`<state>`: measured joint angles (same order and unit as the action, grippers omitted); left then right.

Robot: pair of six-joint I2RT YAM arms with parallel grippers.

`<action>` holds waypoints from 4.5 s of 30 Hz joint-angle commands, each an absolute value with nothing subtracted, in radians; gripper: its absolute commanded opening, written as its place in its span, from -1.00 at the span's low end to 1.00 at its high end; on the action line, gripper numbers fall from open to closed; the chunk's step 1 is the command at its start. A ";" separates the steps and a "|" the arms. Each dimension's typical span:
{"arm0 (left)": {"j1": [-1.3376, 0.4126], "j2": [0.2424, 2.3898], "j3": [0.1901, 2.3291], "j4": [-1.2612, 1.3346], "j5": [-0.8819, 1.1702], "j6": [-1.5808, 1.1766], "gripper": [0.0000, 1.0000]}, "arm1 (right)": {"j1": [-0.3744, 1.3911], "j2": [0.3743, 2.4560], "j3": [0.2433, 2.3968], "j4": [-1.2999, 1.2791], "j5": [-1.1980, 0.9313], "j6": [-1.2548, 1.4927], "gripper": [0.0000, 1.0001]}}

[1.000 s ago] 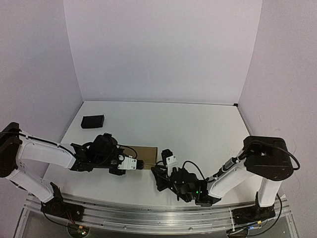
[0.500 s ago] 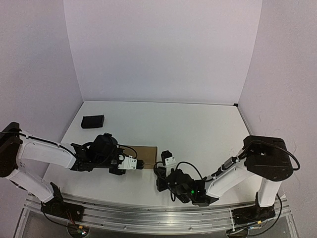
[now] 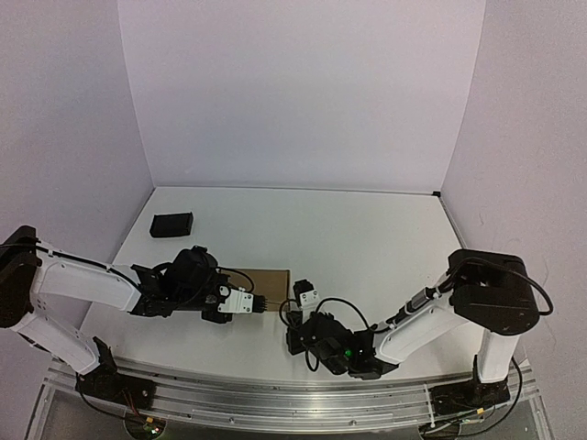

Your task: Fold the paper box

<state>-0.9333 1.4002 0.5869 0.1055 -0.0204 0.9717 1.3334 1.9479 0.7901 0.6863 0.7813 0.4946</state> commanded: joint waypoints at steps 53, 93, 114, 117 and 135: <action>-0.924 1.249 0.562 0.158 -0.152 0.582 0.45 | 1.159 1.922 1.079 0.263 0.362 -0.366 -0.75; -0.572 1.287 0.642 -0.216 0.083 -0.279 -0.29 | 1.135 1.981 1.174 0.256 0.348 -0.302 -0.79; -0.574 1.260 0.632 -0.179 0.167 -0.234 -0.22 | 1.136 1.988 1.189 0.250 0.334 -0.311 -0.80; -0.574 1.307 0.654 -0.166 0.142 -0.246 -0.29 | 1.136 1.981 1.187 0.250 0.329 -0.312 -0.80; -0.568 1.300 0.657 -0.203 0.054 -0.268 -0.40 | 1.135 1.969 1.174 0.250 0.320 -0.338 -0.80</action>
